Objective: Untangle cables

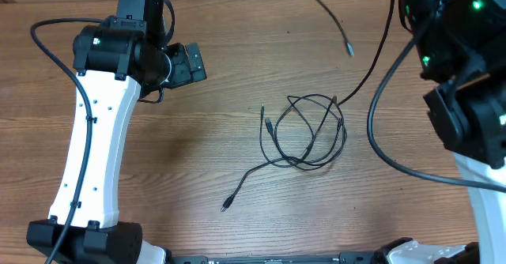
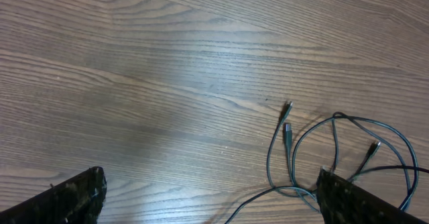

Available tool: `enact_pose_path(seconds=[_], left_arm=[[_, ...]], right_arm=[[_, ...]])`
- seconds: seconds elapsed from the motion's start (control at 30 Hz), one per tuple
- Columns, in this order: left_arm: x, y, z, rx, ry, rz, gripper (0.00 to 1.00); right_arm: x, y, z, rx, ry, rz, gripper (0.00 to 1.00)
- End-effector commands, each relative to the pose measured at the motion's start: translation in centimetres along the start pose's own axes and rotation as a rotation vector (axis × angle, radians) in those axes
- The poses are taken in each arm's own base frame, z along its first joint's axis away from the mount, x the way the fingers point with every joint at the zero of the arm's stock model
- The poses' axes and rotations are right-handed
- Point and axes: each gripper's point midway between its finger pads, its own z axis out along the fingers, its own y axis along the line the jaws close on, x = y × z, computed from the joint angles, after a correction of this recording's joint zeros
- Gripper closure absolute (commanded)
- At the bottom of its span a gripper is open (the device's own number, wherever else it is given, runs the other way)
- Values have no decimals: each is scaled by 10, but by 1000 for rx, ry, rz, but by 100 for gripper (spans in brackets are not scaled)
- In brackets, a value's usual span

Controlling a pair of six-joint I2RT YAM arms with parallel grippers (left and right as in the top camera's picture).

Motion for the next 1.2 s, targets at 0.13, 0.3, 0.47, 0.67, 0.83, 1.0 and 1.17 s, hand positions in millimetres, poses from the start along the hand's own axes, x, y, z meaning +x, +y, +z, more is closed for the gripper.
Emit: enact_pose_path(seconds=[0.13,0.3,0.47,0.67,0.83,1.0,1.17], left_arm=[[-1,1,2,-8,0,7,0],[-1,1,2,-8,0,7,1],[-1,1,2,-8,0,7,1],[-1,2,2,-9,0,7,0],[-1,1,2,-8,0,7,0],[-1,1,2,-8,0,7,0],[-1,1,2,-8,0,7,0]], right_arm=[[-53,-23,-22,73,-180,189,96],[-68,-27,-28,78,-241,208,96],[-77,-31,-31,96,-279,220,96],[-96,-68,-43,258,-375,232,96],[-107,-92,-54,362,-420,160,96],[-111,-112,-62,442,-428,77,96],[-111,-148,-75,604,-399,-56,96]])
